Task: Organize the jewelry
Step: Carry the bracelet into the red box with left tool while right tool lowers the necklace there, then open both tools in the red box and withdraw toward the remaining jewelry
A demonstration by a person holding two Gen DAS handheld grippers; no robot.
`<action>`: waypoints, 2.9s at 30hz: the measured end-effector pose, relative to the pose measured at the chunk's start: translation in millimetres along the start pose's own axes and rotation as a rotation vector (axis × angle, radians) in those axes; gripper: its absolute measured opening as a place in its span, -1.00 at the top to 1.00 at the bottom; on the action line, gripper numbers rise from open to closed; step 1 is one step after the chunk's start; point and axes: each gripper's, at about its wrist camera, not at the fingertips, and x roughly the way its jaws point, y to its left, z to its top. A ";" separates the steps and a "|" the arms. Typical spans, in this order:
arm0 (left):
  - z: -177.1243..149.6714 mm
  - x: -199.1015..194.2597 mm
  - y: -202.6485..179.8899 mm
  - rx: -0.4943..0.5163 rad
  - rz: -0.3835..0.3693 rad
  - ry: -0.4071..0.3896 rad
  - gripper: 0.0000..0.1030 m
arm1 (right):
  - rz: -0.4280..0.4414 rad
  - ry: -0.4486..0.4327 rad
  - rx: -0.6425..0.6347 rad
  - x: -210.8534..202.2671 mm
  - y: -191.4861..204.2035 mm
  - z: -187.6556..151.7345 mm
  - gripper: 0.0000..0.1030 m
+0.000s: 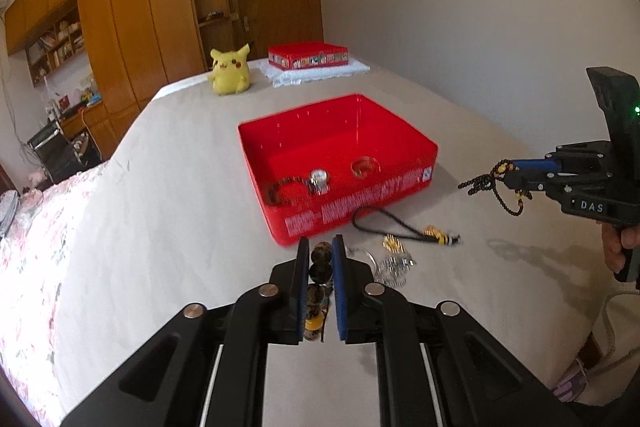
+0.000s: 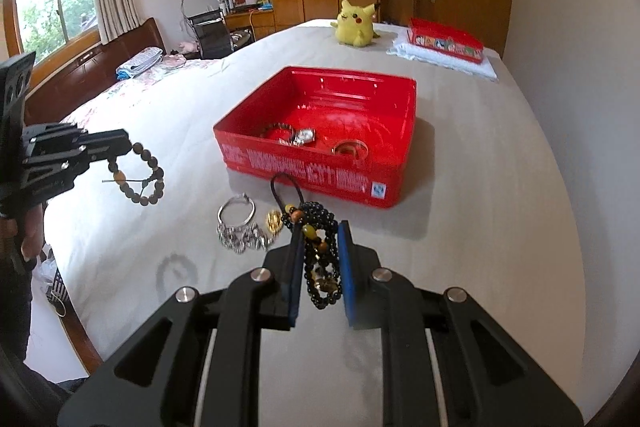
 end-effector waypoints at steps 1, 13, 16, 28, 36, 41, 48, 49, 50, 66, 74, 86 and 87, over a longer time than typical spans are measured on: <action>5.0 1.2 1.2 0.004 -0.005 -0.003 0.79 | 0.001 -0.002 -0.003 0.4 -1.2 3.6 0.71; 53.6 21.2 8.0 0.047 -0.010 -0.032 0.79 | 0.005 -0.037 -0.038 6.9 -6.3 50.3 0.71; 63.5 28.3 7.9 0.055 -0.011 -0.033 0.79 | 0.011 -0.037 -0.040 9.8 -8.6 56.6 0.71; 88.2 54.5 4.0 0.092 0.001 -0.025 0.79 | 0.031 -0.023 -0.046 36.9 -15.4 94.7 0.71; 105.6 88.1 9.7 0.106 0.011 0.008 0.79 | 0.033 0.007 -0.044 71.2 -19.8 114.6 0.71; 115.9 113.1 17.6 0.099 0.006 0.036 0.79 | 0.037 0.040 -0.029 98.3 -28.4 124.8 0.71; 125.5 153.2 25.3 0.084 -0.021 0.091 0.79 | 0.046 0.096 0.007 136.9 -40.9 131.6 0.71; 125.7 160.4 25.1 0.083 -0.030 0.105 0.79 | 0.045 0.103 0.008 142.3 -42.5 132.7 0.71; 125.9 166.6 25.1 0.082 -0.035 0.115 0.79 | 0.043 0.114 0.011 149.4 -43.9 133.0 0.71; 101.5 233.7 18.5 0.075 -0.064 0.242 0.79 | 0.030 0.242 0.034 214.6 -53.4 119.5 0.71; 95.4 236.7 16.1 0.079 -0.050 0.248 0.51 | 0.010 0.265 0.010 217.8 -48.6 109.4 0.63; 94.6 215.2 21.5 0.042 -0.055 0.222 0.31 | 0.004 0.232 0.037 195.7 -51.2 110.3 0.51; 95.2 208.8 22.2 0.041 -0.053 0.211 0.28 | 0.004 0.225 0.037 190.9 -51.4 110.0 0.50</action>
